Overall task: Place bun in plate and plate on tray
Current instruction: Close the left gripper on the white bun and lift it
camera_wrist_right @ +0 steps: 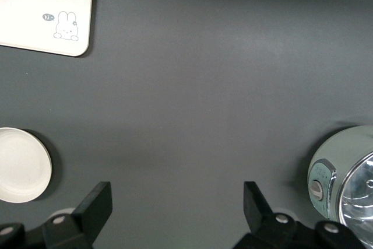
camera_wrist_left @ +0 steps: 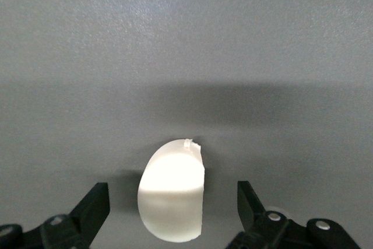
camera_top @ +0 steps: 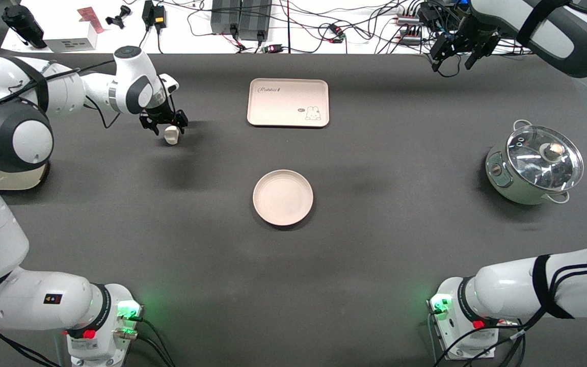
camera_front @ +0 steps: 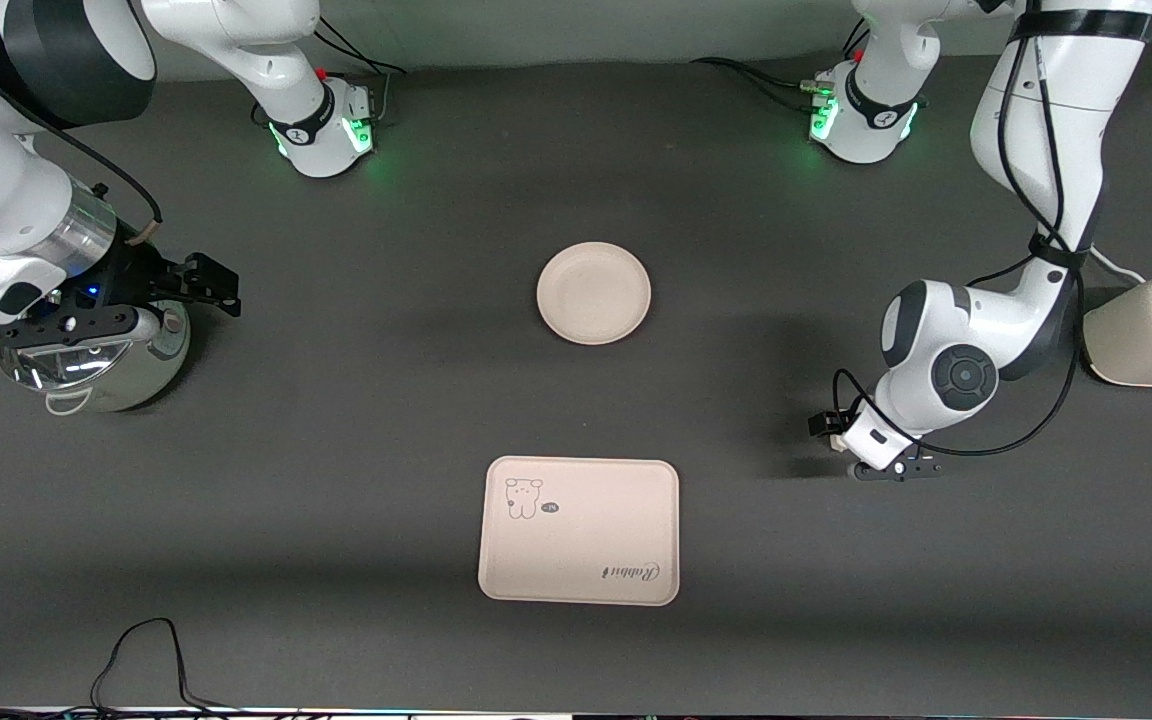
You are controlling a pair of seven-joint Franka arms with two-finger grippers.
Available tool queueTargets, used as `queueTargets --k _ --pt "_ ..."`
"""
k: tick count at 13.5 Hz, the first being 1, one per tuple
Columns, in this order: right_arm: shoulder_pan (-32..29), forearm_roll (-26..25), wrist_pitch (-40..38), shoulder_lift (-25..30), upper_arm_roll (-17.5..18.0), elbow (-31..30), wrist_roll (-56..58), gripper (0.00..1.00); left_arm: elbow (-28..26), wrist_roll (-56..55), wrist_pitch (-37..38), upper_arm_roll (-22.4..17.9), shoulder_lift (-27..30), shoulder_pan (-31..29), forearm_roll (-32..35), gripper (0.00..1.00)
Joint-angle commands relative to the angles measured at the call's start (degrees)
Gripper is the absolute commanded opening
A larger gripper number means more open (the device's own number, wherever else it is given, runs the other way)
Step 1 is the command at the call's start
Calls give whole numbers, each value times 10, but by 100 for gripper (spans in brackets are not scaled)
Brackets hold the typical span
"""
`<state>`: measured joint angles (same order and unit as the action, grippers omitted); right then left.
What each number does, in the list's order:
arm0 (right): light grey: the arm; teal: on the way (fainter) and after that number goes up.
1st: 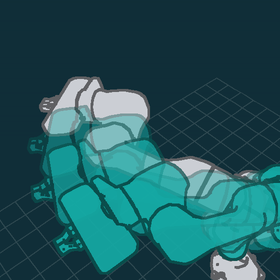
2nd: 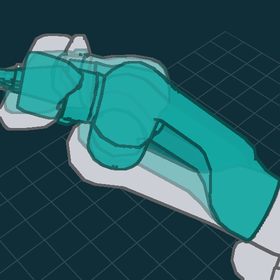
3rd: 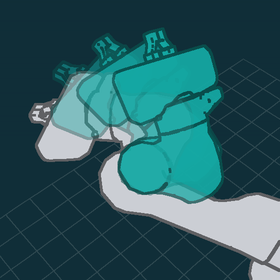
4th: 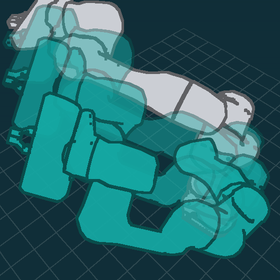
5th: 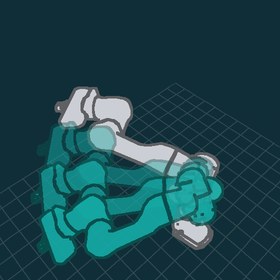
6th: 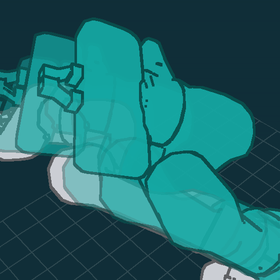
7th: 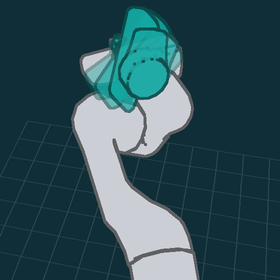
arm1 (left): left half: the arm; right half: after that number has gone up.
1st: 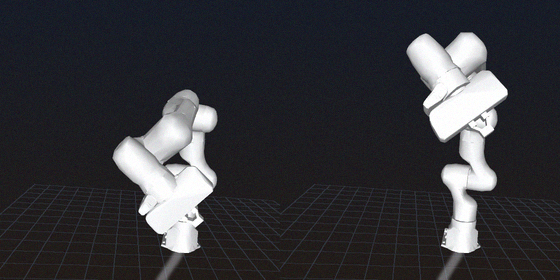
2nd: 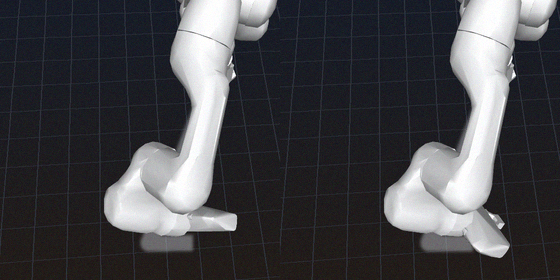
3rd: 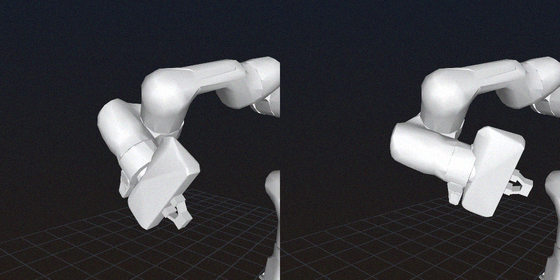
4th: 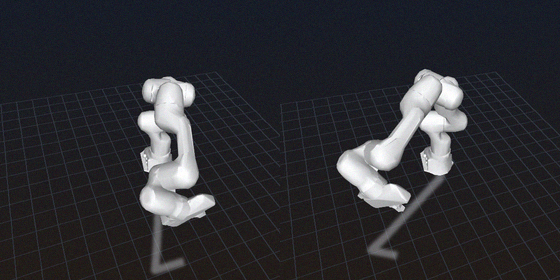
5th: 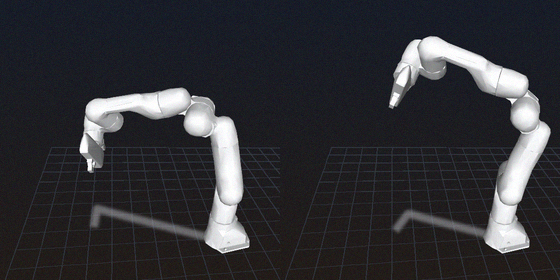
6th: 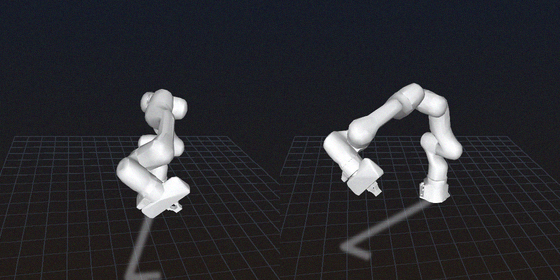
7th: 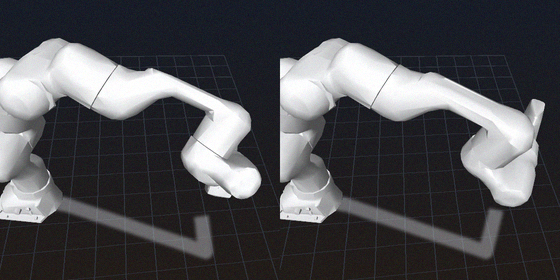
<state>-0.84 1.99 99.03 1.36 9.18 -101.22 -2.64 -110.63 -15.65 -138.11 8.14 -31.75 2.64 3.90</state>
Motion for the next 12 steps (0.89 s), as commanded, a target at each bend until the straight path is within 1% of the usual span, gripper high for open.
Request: queueTargets --k 1,3,4,6,7,10,11,12 --pt "0 -5 -3 2 4 1 2 100 -8 -13 -9 -1 6 4 6 81" --pt "0 -4 -2 1 5 2 2 100 -10 -23 -10 -1 6 4 6 59" --pt "0 -1 -2 1 5 4 1 100 -12 -27 -11 -1 6 4 6 53" --pt "0 2 2 1 6 5 1 100 -12 -28 -11 -1 6 4 5 45" --pt "0 2 2 1 6 5 1 100 -12 -28 -10 -1 6 4 5 40" --pt "0 2 3 1 6 6 1 100 -9 -28 -5 -1 11 2 5 34" --pt "0 2 4 0 7 6 1 100 -6 -28 0 -1 15 0 5 34" --pt "0 2 6 0 7 6 1 100 -5 -28 1 -1 21 -1 5 30"
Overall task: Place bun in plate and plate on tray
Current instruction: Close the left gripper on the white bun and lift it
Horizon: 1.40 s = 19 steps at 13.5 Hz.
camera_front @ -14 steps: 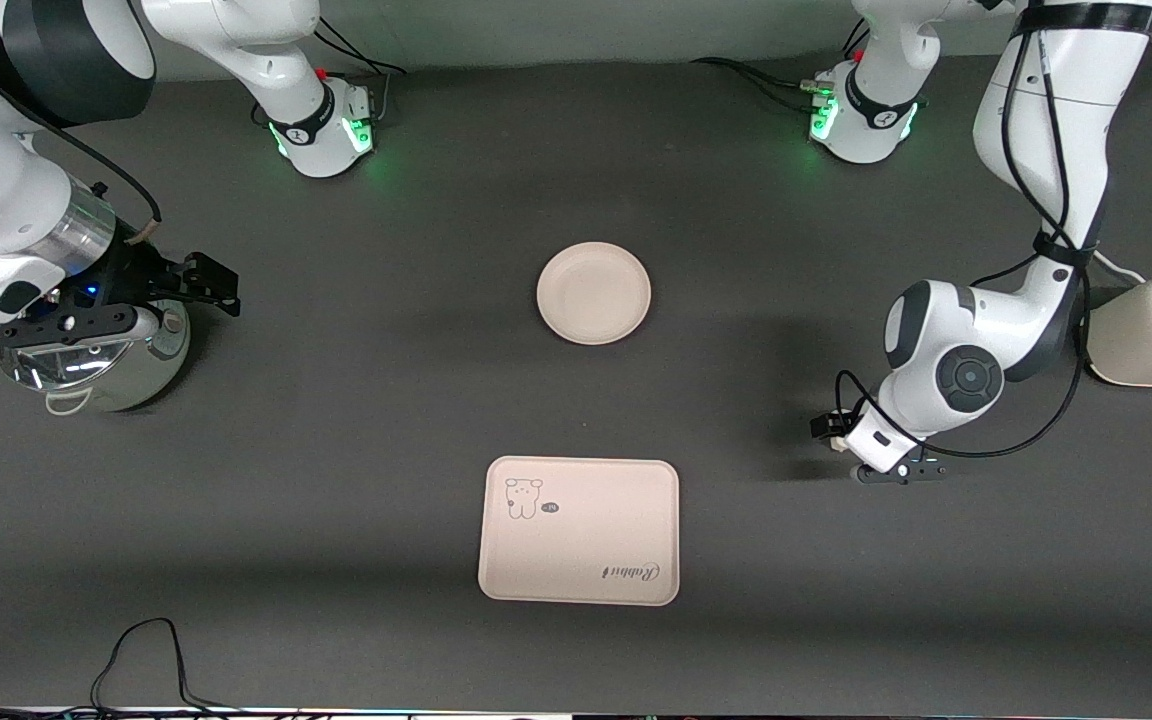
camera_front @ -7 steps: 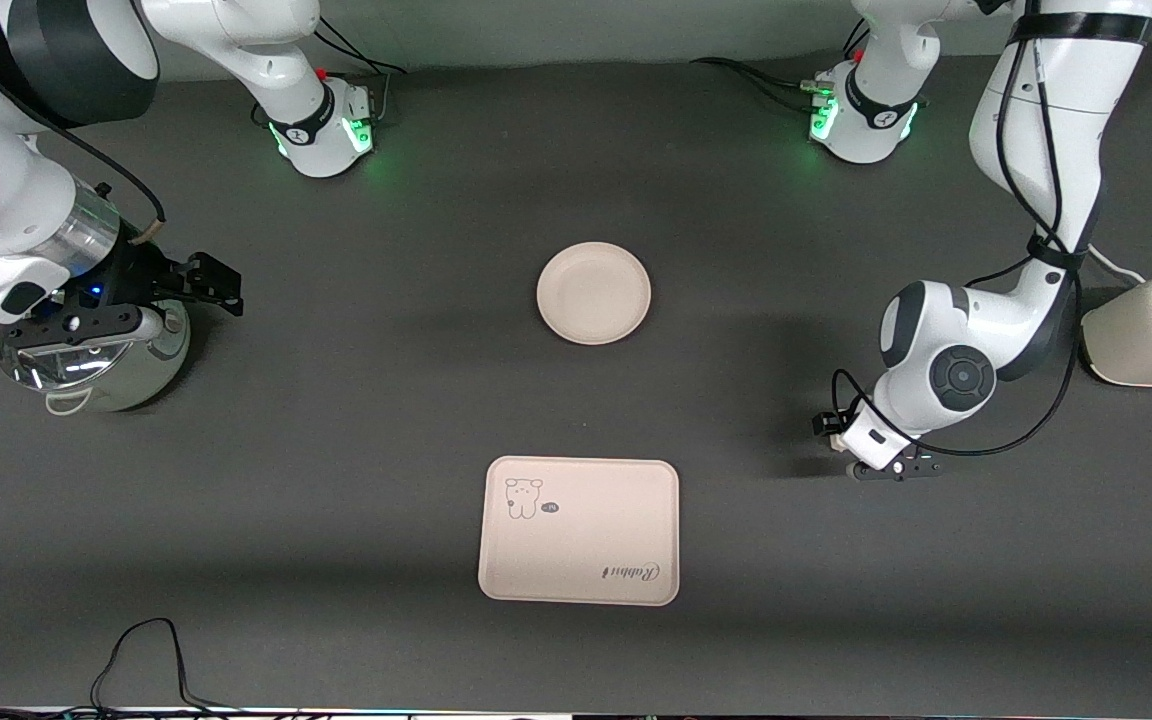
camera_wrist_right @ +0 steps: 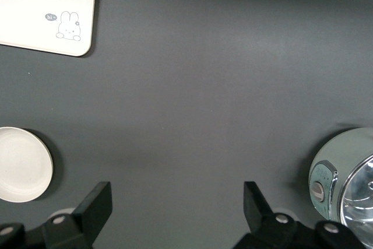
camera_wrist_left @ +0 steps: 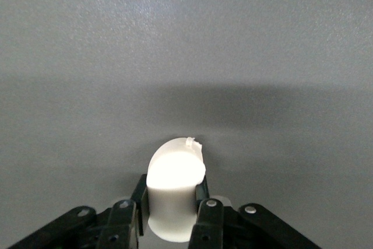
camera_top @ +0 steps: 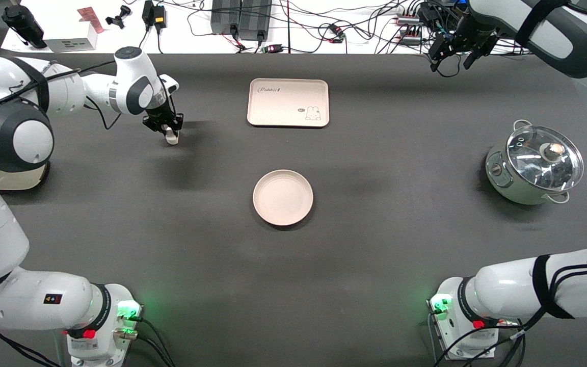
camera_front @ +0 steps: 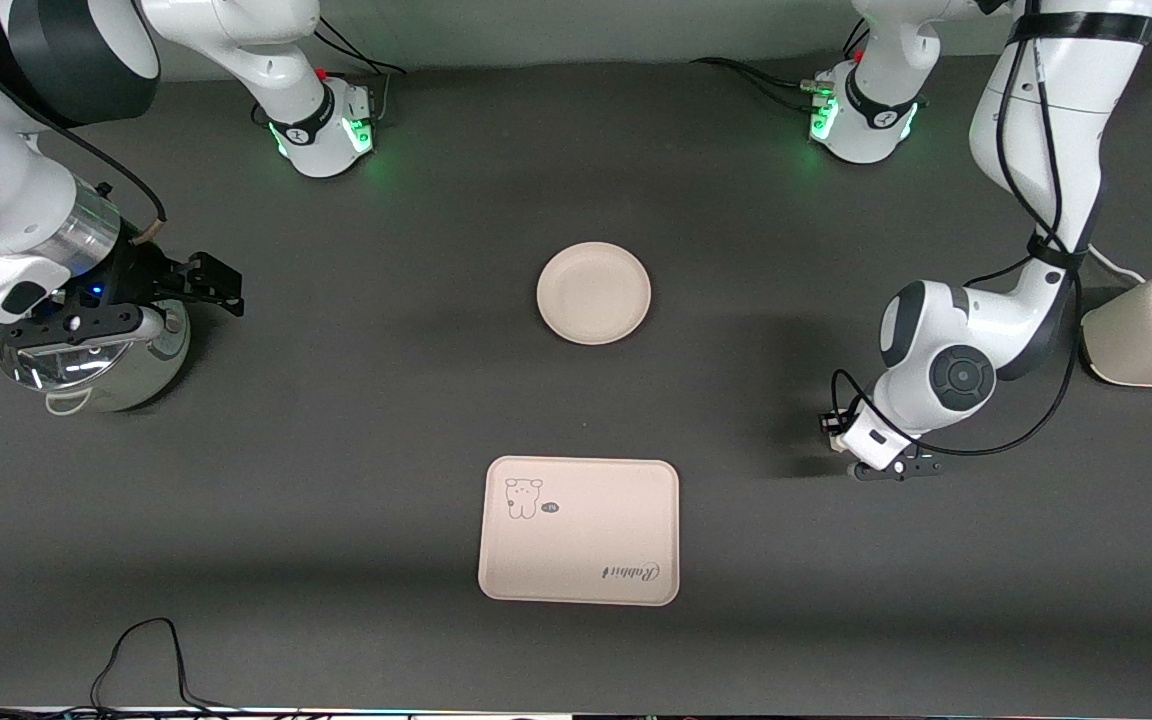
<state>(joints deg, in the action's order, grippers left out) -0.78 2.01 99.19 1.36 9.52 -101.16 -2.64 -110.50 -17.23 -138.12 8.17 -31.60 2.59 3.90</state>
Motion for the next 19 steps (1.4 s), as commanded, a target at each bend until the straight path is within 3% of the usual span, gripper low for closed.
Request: queueTargets --k 1,2,5,12,16,19 --pt "0 2 7 -1 3 4 0 100 -6 -13 1 -1 22 0 5 27" --pt "4 3 9 -1 3 4 0 100 -6 -13 1 -1 28 0 5 23" --pt "4 2 7 1 1 4 -2 100 3 -22 26 1 58 1 3 23" --pt "4 3 7 1 -2 4 -3 100 109 -21 255 32 145 8 1 25" --pt "4 3 10 -2 -1 4 -3 100 199 -21 398 52 172 7 -51 27" --pt "4 3 9 -1 -2 1 -3 100 221 -25 434 68 182 8 -54 28"
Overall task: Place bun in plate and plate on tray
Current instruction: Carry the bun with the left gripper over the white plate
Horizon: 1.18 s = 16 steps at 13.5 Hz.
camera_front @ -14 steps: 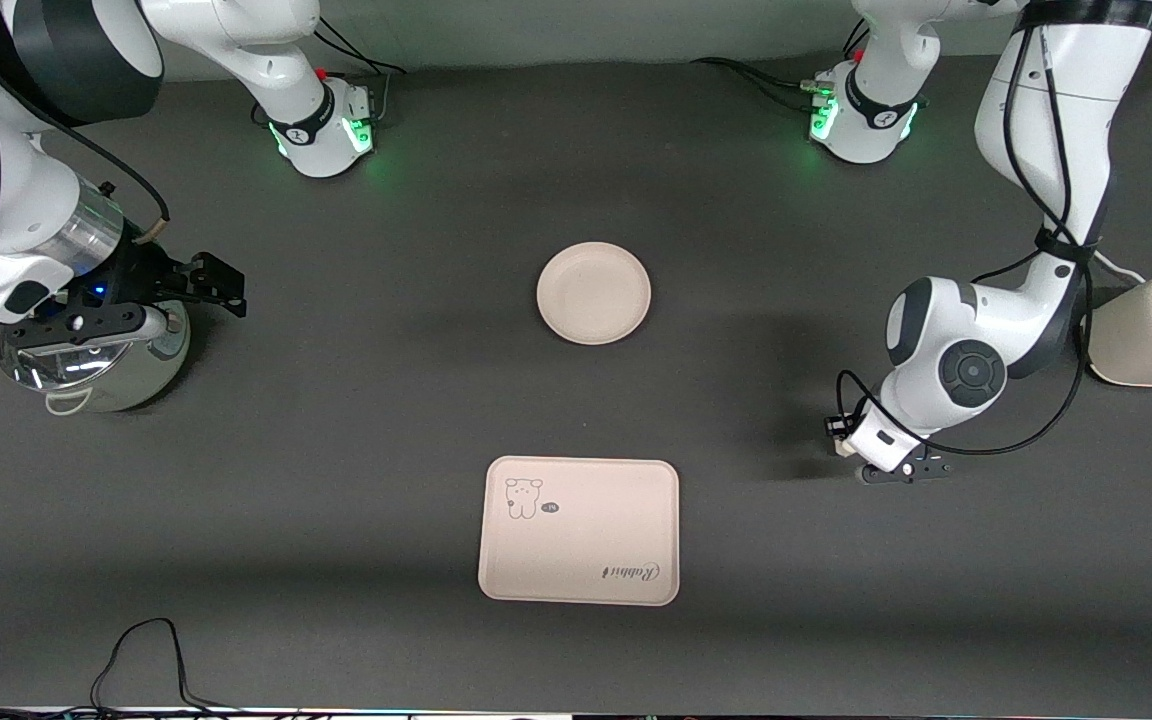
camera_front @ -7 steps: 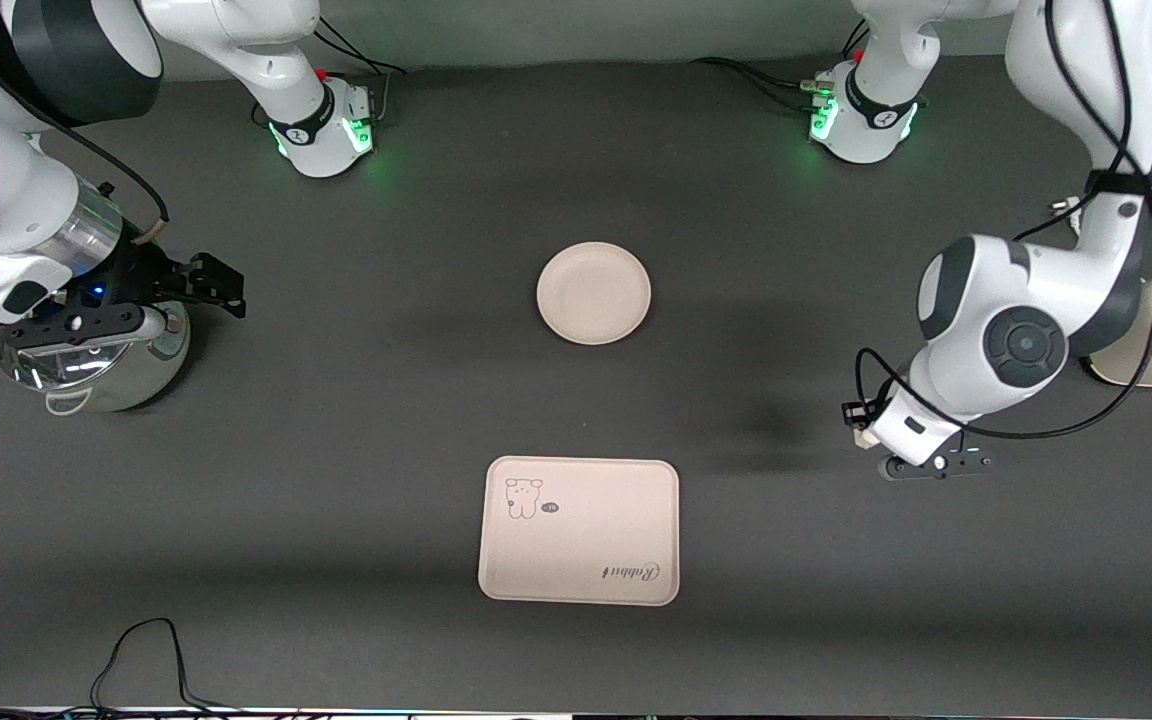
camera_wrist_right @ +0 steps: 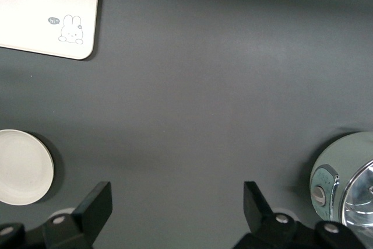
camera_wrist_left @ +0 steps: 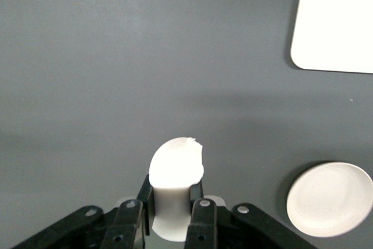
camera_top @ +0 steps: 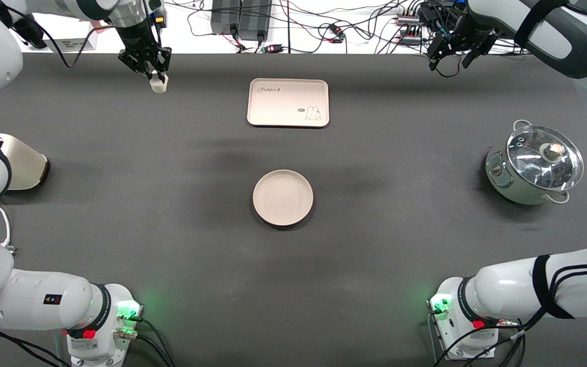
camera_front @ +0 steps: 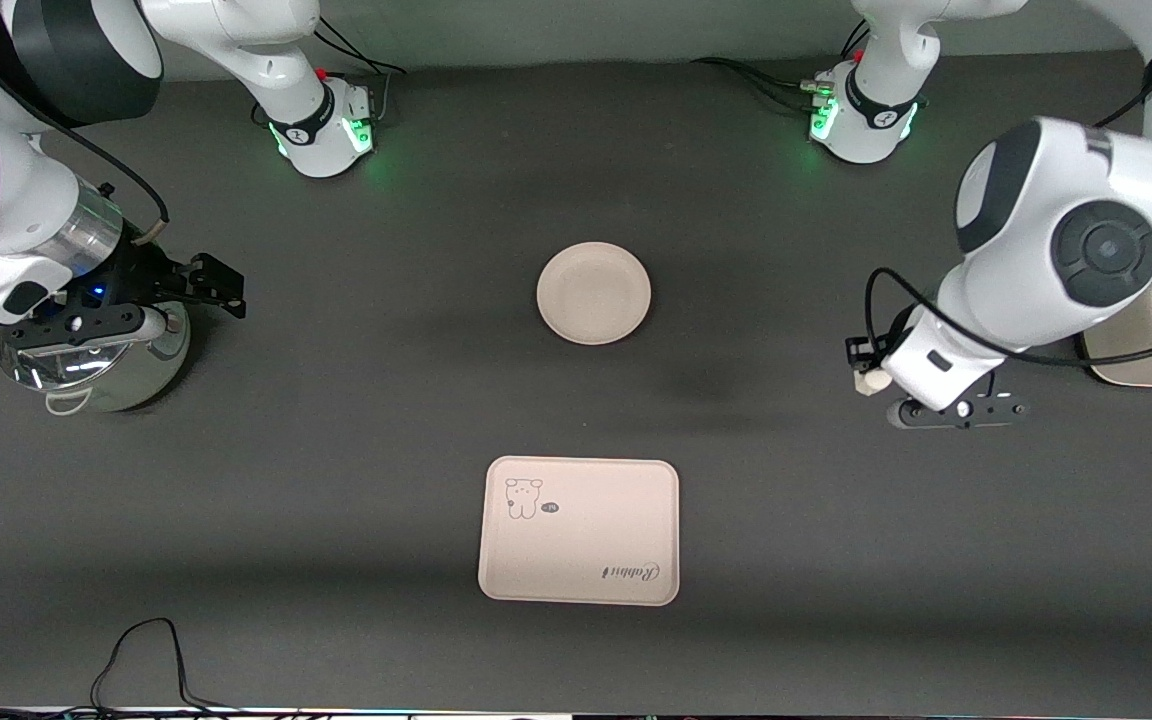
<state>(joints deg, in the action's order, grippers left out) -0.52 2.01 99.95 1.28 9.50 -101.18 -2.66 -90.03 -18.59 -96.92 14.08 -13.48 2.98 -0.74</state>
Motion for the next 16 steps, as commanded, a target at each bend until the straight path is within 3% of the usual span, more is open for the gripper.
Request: queueTargets --k 1,5,8,16 --pt "2 4 2 0 -2 1 -2 100 15 -24 20 26 5 4 -9 28" --pt "2 4 3 0 -2 1 -2 100 14 -154 -11 113 -15 7 -4 28" --pt "2 4 10 0 -2 -2 -2 100 12 -243 -51 154 -36 37 0 29" --pt "2 20 11 -1 -3 -2 -2 100 -8 -414 -148 161 -113 192 48 28"
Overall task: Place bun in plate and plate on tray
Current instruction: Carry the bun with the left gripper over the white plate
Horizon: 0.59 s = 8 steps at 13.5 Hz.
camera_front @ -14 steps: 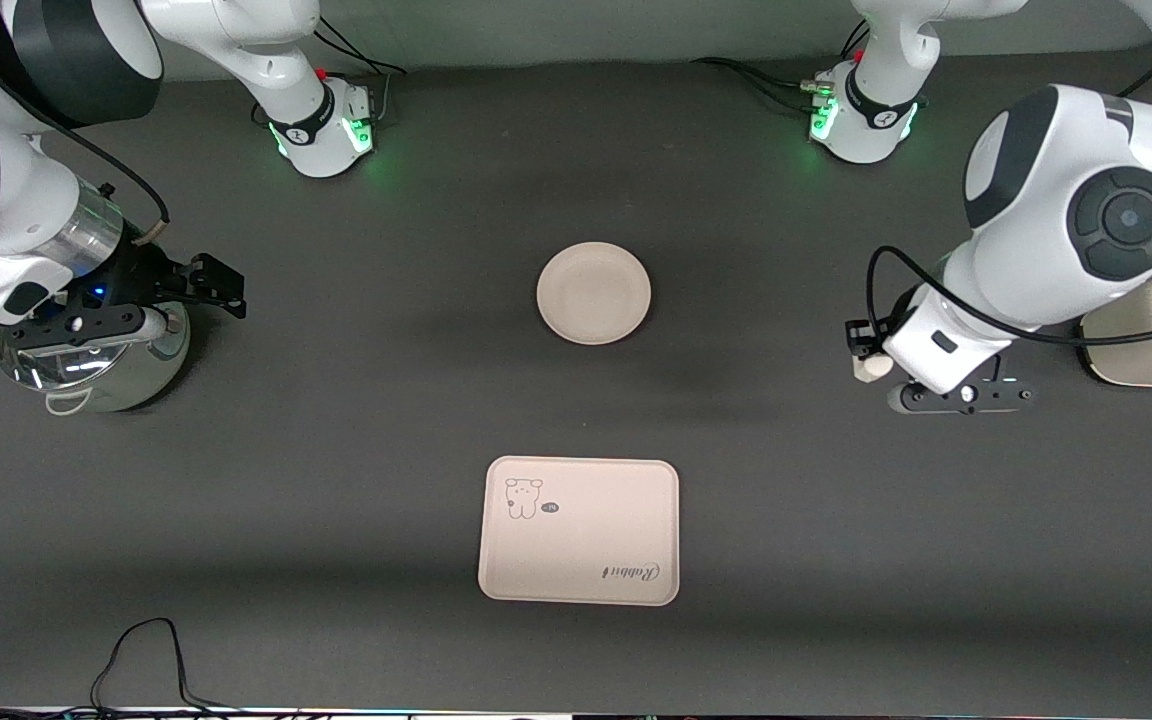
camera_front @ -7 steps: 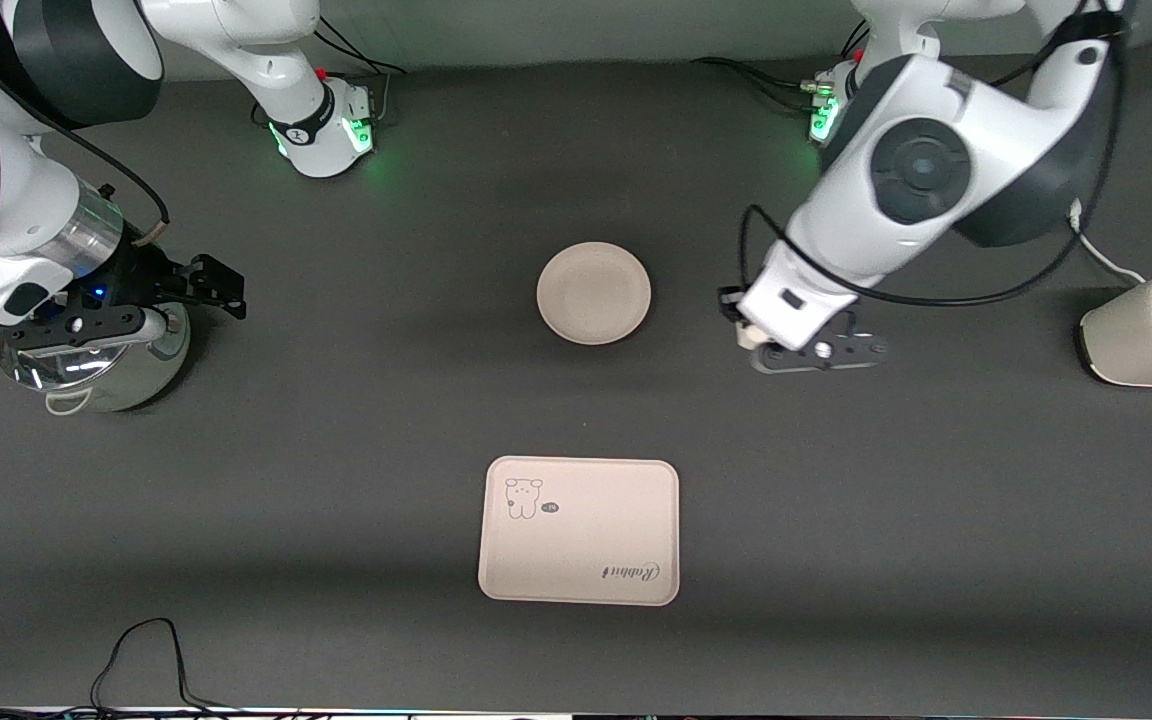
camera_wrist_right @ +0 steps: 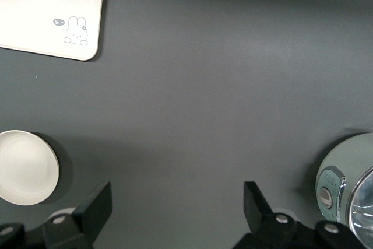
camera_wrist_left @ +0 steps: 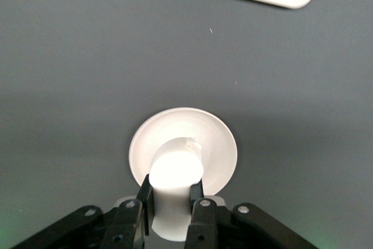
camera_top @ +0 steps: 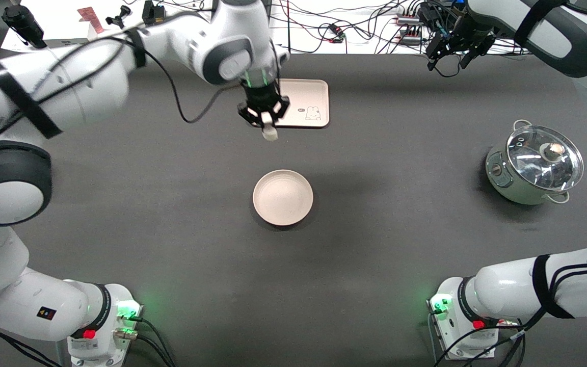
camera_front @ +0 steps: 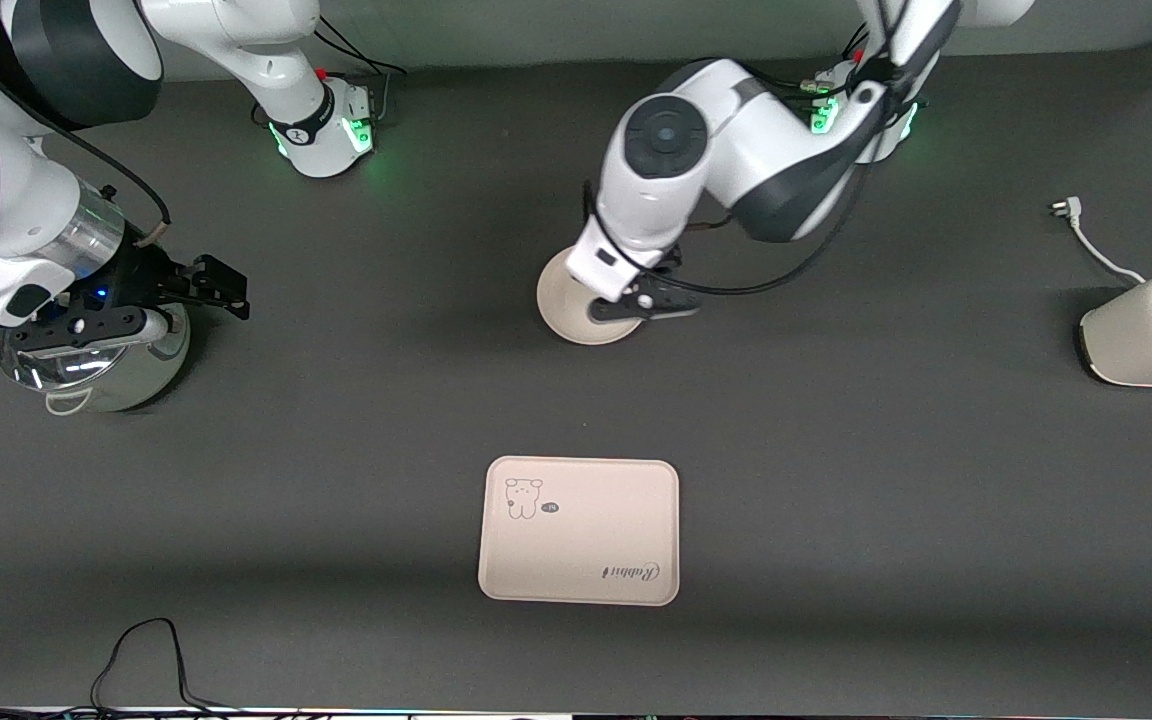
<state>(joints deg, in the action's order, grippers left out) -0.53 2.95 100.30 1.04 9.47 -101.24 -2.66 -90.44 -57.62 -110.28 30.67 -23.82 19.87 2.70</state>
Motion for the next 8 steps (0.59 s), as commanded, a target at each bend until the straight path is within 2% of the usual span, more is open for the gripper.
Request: queueTargets --k 1,6,8 --pt "2 11 7 1 -2 -3 -2 100 -14 -25 -21 -5 -13 36 13 28" --pt "2 11 8 0 -2 -3 -2 100 -165 -45 -200 -5 -13 41 34 29" --pt "2 11 7 1 -2 -2 -2 100 -209 -46 -250 -5 -15 43 38 29"
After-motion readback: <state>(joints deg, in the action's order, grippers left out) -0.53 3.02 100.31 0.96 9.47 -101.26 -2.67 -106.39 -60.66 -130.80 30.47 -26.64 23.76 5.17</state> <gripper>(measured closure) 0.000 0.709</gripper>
